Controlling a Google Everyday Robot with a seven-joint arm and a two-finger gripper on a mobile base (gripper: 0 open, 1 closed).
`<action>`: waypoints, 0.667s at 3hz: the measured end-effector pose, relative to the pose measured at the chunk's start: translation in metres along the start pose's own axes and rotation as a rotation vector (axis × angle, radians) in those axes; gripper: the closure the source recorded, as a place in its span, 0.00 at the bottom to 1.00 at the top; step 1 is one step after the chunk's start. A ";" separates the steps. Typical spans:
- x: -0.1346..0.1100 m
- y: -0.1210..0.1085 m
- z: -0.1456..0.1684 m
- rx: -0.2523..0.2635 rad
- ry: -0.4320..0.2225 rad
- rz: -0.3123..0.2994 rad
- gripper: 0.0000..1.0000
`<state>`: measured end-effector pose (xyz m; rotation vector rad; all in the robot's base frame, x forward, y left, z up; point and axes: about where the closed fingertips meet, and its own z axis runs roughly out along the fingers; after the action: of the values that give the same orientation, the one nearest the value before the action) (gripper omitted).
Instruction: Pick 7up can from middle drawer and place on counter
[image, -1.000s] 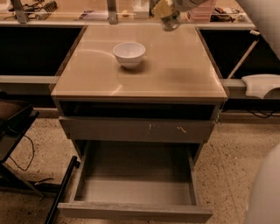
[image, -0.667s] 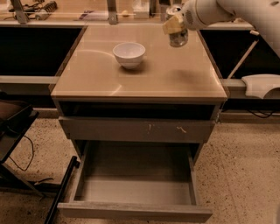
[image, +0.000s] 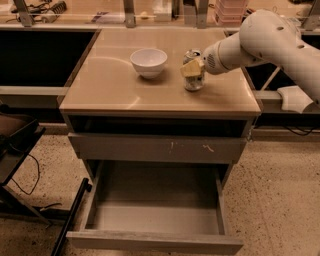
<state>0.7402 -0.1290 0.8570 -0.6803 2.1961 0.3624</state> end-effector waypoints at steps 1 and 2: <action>-0.004 0.000 -0.004 -0.001 0.001 0.000 0.81; -0.004 0.000 -0.004 -0.001 0.001 0.000 0.58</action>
Offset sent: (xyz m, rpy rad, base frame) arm -0.0001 0.0001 0.0047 0.0004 0.0009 0.0003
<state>0.7401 -0.1289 0.8626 -0.6805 2.1968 0.3635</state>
